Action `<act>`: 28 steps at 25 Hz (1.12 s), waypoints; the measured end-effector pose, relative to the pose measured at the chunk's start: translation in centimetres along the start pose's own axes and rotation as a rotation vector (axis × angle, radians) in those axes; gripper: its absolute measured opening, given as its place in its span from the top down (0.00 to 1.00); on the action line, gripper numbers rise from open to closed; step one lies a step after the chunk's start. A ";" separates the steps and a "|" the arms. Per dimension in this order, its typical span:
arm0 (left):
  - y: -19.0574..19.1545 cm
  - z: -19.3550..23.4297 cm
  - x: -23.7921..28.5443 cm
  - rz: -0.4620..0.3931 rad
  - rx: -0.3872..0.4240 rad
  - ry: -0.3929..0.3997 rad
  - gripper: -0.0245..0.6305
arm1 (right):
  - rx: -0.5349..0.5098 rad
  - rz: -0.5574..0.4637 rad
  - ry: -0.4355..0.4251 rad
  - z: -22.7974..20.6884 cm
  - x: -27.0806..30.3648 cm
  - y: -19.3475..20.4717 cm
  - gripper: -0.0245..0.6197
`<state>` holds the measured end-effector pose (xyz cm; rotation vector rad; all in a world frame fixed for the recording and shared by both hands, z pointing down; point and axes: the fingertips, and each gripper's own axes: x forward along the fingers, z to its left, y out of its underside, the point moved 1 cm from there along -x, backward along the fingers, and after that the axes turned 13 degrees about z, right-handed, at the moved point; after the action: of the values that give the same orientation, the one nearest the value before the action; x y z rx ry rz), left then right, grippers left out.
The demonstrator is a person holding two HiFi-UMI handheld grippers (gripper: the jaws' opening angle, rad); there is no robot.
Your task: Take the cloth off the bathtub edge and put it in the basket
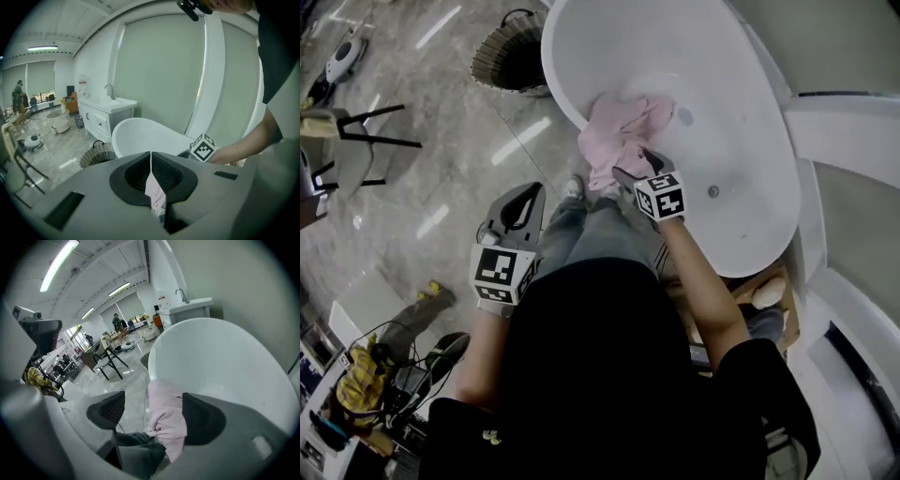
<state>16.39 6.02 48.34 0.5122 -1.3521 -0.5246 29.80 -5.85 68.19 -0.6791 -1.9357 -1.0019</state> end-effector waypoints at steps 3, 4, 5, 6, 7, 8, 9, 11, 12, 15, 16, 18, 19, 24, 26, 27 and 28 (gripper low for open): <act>0.9 0.3 -0.1 0.001 -0.034 -0.043 0.94 | -0.022 0.082 0.005 -1.3 3.8 0.8 0.33; 1.3 0.1 -0.4 0.001 -0.043 -0.055 0.94 | -0.030 0.107 0.008 -1.7 4.8 1.4 0.32; 1.8 -0.2 -0.7 0.003 -0.052 -0.069 0.94 | -0.040 0.131 0.010 -2.1 5.7 2.1 0.30; 2.3 -0.7 -0.9 0.005 -0.061 -0.083 0.94 | -0.052 0.153 0.012 -2.5 6.5 3.0 0.28; 2.8 -1.3 -1.0 0.007 -0.072 -0.098 0.94 | -0.062 0.177 0.013 -3.1 7.3 3.9 0.27; 3.3 -1.6 -1.0 0.010 -0.086 -0.113 0.94 | -0.070 0.202 0.011 -3.7 8.2 4.7 0.26; 3.8 -1.3 -1.1 0.014 -0.103 -0.128 0.94 | -0.075 0.229 0.008 -4.1 9.3 5.2 0.26; 4.7 1.0 -1.5 0.023 -0.137 -0.158 0.94 | -0.072 0.283 0.009 -4.2 12.3 4.7 0.25; 5.1 2.5 -1.8 0.030 -0.152 -0.169 0.94 | -0.066 0.308 0.018 -4.2 13.7 4.1 0.25; 6.8 4.8 -2.2 0.050 -0.190 -0.192 0.94 | -0.054 0.355 0.030 -4.4 16.8 3.8 0.24; 7.4 4.7 -2.4 0.051 -0.204 -0.201 0.94 | -0.052 0.359 0.025 -4.5 17.3 4.3 0.23; 8.5 3.8 -2.8 0.050 -0.226 -0.218 0.94 | -0.050 0.361 0.010 -4.7 17.8 5.3 0.22; 9.0 3.6 -3.0 0.054 -0.232 -0.221 0.94 | -0.053 0.364 0.004 -4.6 18.0 5.5 0.21; 10.5 4.0 -3.0 0.086 -0.240 -0.218 0.94 | -0.120 0.436 0.000 -3.5 20.9 6.3 0.21; 10.9 4.2 -3.1 0.087 -0.243 -0.219 0.94 | -0.147 0.455 0.031 -3.4 21.8 6.6 0.21; 11.2 4.2 -3.2 0.087 -0.244 -0.220 0.94 | -0.151 0.460 0.047 -3.5 22.1 6.7 0.21; 11.5 4.2 -3.3 0.087 -0.246 -0.222 0.94 | -0.153 0.465 0.061 -3.6 22.2 6.8 0.22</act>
<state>12.49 16.83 53.59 0.1966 -1.4885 -0.6806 25.21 -3.29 91.06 -1.1113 -1.5556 -0.8660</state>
